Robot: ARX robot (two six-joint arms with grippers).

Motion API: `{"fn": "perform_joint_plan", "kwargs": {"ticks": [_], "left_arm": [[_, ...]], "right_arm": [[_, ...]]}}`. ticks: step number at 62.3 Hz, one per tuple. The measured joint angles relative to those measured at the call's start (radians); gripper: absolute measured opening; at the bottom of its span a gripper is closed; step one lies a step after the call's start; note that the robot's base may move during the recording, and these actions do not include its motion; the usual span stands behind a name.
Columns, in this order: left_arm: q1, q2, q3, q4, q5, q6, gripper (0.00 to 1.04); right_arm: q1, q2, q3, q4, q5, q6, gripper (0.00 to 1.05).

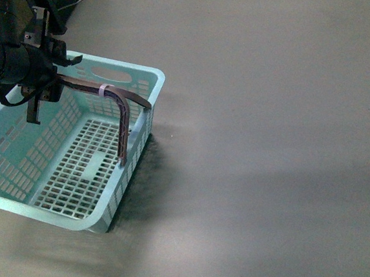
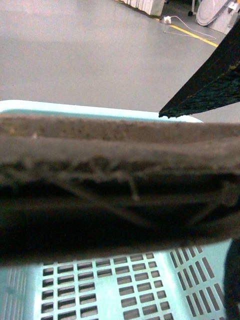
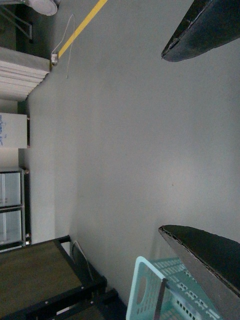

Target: Pick lemon and mango into basket

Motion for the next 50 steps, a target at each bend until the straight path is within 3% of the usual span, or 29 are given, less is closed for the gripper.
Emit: {"fn": "perform_joint_plan", "kwargs": {"ticks": [15,29,39,50], "left_arm": [[-0.001,-0.134,-0.195,0.1,-0.004,-0.008,0.27],[0.025,-0.494,-0.515,0.19,0.008,-0.105,0.27],[0.049,-0.864,-0.724,0.074,0.003,-0.164,0.26],[0.062,-1.179,-0.785,-0.096,0.007,-0.202,0.26]], "right_arm": [[0.0,0.0,0.0,0.0,0.0,0.0,0.96],[0.0,0.0,0.0,0.0,0.0,0.0,0.96],[0.0,0.0,0.0,0.0,0.0,0.0,0.96],[0.0,0.0,0.0,0.0,0.0,0.0,0.96]]}}
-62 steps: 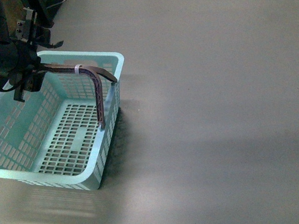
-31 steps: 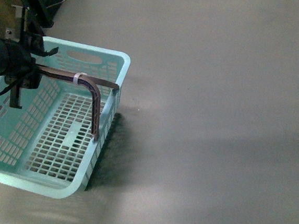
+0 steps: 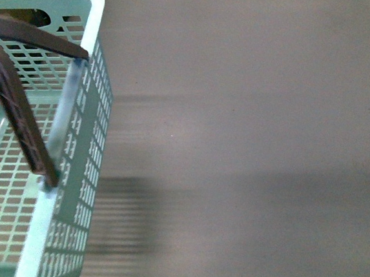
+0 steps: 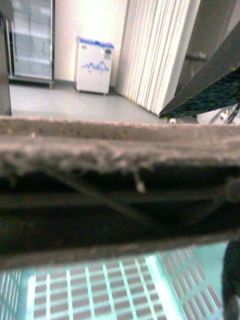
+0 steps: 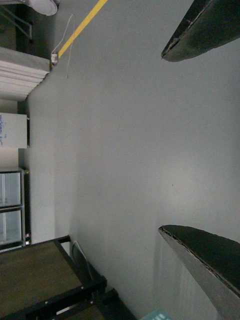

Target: Pick lemon and mango into basket

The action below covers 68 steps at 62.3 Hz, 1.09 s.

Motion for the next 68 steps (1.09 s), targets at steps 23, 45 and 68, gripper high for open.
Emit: {"fn": "perform_joint_plan", "kwargs": {"ticks": [23,45,68], "left_arm": [[-0.025,-0.327,0.045,-0.219,-0.045,-0.002,0.06],[-0.027,-0.326,0.047,-0.219,-0.045,-0.002,0.06],[-0.027,-0.324,0.047,-0.224,-0.045,-0.002,0.06]], "right_arm": [[0.0,0.0,0.0,0.0,0.0,0.0,0.96],[0.0,0.0,0.0,0.0,0.0,0.0,0.96],[0.0,0.0,0.0,0.0,-0.001,0.0,0.96]]}}
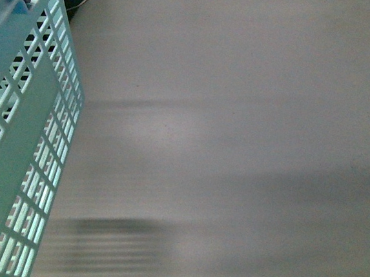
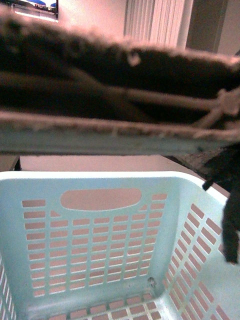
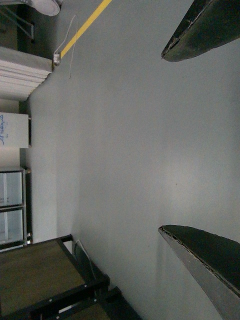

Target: Pick lemon and mango into basket

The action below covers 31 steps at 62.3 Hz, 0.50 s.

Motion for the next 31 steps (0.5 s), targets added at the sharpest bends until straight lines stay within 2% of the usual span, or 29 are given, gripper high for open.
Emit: {"fn": "perform_joint_plan", "kwargs": {"ticks": [31], "left_arm": [[0.0,0.0,0.0,0.0,0.0,0.0,0.06]], "right_arm": [[0.0,0.0,0.0,0.0,0.002,0.0,0.96]]}}
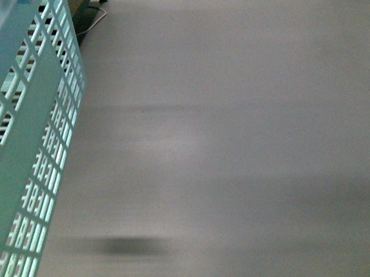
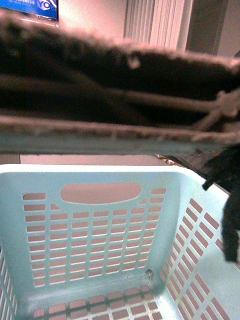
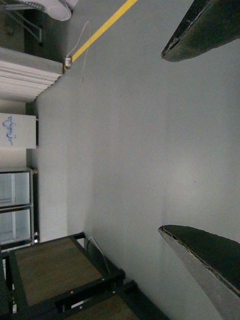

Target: Pick lemon and mango into basket

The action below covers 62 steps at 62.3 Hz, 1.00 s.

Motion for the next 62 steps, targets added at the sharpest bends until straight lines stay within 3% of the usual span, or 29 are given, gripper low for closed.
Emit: {"fn": "perform_joint_plan", "kwargs": {"ticks": [62], "left_arm": [[0.0,0.0,0.0,0.0,0.0,0.0,0.06]], "right_arm": [[0.0,0.0,0.0,0.0,-0.001,-0.001,0.96]]}}
